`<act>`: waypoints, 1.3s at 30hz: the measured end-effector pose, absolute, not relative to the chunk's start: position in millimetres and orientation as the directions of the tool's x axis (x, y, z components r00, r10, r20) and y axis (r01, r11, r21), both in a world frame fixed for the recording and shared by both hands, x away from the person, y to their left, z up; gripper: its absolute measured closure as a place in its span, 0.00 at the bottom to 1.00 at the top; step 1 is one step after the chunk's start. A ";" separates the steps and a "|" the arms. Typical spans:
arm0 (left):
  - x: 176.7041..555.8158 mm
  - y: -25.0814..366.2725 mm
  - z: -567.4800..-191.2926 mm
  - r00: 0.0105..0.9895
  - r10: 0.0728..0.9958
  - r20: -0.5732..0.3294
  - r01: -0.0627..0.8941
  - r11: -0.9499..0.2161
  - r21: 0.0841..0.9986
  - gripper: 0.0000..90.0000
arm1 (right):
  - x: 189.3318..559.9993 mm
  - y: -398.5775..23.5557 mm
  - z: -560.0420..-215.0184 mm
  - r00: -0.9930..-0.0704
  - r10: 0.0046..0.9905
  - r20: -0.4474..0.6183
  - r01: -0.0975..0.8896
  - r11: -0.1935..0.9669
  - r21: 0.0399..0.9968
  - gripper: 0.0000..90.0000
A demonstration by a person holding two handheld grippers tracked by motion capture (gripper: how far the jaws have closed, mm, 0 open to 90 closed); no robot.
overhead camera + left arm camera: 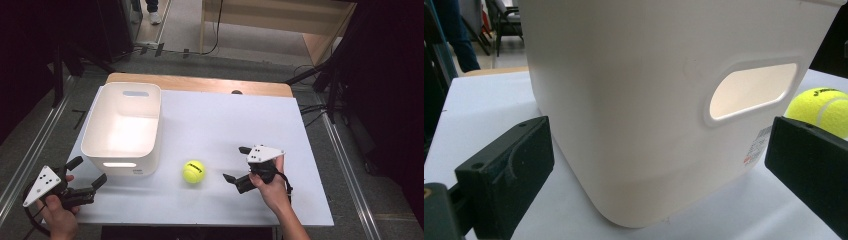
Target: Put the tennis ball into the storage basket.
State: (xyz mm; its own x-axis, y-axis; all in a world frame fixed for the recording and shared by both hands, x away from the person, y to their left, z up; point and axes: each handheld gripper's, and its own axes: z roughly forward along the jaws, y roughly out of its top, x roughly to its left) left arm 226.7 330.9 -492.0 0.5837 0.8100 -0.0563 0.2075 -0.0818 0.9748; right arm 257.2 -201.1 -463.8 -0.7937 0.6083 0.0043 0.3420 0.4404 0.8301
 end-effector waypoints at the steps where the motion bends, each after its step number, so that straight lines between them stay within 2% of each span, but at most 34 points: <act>1: 226.7 330.9 -491.9 0.584 0.810 -0.056 0.207 -0.082 0.975 0.00 | 257.4 -200.1 -464.0 -0.795 0.606 0.003 0.342 0.444 0.828 0.00; 39: 226.7 330.8 -491.7 0.588 0.807 -0.055 0.204 -0.082 0.975 0.00 | 265.0 -156.3 -469.4 -0.851 0.524 0.010 0.321 0.505 0.801 0.00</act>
State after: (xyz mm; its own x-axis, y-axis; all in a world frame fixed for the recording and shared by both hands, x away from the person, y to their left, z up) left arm 226.7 330.8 -491.7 0.5882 0.8068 -0.0551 0.2043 -0.0824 0.9754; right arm 265.0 -156.3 -469.4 -0.8514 0.5245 0.0102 0.3210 0.5054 0.8010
